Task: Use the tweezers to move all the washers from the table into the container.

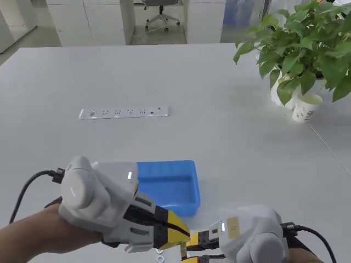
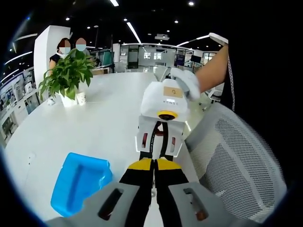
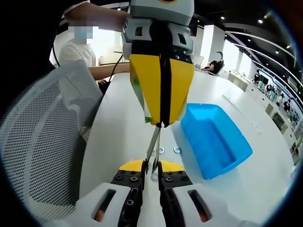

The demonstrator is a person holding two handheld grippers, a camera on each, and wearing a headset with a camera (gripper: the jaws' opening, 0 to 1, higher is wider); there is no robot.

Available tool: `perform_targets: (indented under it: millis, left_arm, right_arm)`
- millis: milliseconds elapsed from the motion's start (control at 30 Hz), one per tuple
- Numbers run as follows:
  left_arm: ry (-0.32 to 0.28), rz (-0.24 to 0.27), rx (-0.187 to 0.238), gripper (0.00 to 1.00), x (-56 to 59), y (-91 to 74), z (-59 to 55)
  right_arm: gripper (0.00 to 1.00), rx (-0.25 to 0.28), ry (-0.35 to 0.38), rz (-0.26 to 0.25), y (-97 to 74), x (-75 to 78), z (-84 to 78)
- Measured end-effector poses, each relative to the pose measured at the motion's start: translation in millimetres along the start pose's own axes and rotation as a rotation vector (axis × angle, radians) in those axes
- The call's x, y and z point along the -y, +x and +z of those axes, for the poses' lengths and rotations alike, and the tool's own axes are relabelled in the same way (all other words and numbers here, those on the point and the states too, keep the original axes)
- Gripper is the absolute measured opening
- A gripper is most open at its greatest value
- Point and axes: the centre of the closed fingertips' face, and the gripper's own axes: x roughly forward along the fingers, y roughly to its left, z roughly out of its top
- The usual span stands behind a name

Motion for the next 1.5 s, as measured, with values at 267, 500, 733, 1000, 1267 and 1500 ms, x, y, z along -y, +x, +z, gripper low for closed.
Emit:
perform_targets:
  millis: [267,500,733,1000,1267,1500]
  left_arm:
    - [0.001,0.003,0.001,0.03,-2.9,2.6,-1.4]
    - [0.001,-0.001,-0.002,0.03,-4.0,6.6,-3.2]
    - [0.002,0.0,0.0,0.03,-4.1,7.5,-3.6]
    - [-0.009,0.01,0.004,0.03,-7.2,8.1,-3.5]
    - [-0.02,-0.001,0.006,0.03,-9.6,10.0,-2.1]
    - [-0.022,-0.004,0.004,0.03,-8.2,7.7,-4.1]
  right_arm:
    - [0.12,-0.009,-0.001,-0.009,1.1,3.3,-3.4]
    - [0.12,-0.017,0.003,-0.014,1.3,4.5,-8.0]
    - [0.12,-0.017,0.002,-0.013,2.1,4.6,-9.4]
    - [0.12,-0.018,0.002,-0.014,3.3,5.3,-10.2]
    - [0.12,-0.021,0.002,-0.016,3.0,6.5,-10.8]
    - [0.12,-0.013,0.015,-0.016,3.6,6.0,-10.3]
